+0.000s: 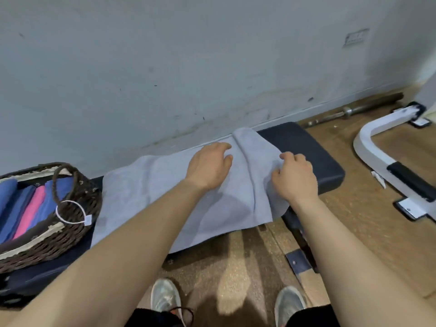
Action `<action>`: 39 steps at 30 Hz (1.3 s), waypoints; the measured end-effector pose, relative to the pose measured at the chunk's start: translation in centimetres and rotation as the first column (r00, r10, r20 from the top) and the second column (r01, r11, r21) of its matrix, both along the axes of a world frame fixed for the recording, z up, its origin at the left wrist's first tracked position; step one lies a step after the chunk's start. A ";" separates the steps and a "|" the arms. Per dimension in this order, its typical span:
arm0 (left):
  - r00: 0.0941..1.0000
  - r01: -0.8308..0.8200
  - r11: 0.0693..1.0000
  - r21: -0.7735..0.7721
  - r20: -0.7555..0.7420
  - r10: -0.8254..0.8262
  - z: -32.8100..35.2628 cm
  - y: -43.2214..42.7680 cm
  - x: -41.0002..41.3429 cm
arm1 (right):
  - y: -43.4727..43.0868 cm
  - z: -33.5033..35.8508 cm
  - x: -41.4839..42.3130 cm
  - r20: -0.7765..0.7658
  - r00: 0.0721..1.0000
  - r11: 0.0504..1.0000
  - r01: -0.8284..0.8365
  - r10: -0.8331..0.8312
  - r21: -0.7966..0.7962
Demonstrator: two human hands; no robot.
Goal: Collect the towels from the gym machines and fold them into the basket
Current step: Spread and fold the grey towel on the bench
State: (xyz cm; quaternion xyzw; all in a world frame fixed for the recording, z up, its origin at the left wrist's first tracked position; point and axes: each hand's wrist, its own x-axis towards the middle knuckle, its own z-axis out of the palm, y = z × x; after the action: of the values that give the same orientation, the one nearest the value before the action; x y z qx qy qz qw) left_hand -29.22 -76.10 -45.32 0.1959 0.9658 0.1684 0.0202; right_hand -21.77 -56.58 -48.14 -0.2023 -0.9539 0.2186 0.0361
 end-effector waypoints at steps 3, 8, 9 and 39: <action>0.999 0.053 0.998 0.035 0.001 -0.053 -0.1 5.0 -4.2 | 1.8 -0.7 -0.4 0.073 0.994 0.997 0.074 -0.076 0.027; 0.932 0.363 0.920 -0.147 0.074 -0.356 -1.7 11.9 -8.5 | 3.1 -1.9 -2.1 0.103 0.991 0.996 0.087 -0.085 -0.015; 0.905 0.424 0.886 -0.189 0.126 -0.406 -2.0 12.7 -8.8 | 3.3 -2.0 -2.6 0.080 0.994 0.996 0.079 -0.076 -0.039; 0.897 0.415 0.888 -0.200 0.251 -0.363 0.2 14.7 -12.9 | 9.4 -1.2 -1.6 -0.033 0.972 0.929 0.211 -0.231 -0.304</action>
State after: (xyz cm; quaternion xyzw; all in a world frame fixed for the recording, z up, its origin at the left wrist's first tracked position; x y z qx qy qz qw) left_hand -42.13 -61.40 -45.12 0.3637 0.9124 0.0583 0.1782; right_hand -23.39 -47.17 -49.37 -0.3038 -0.8794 0.3612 0.0621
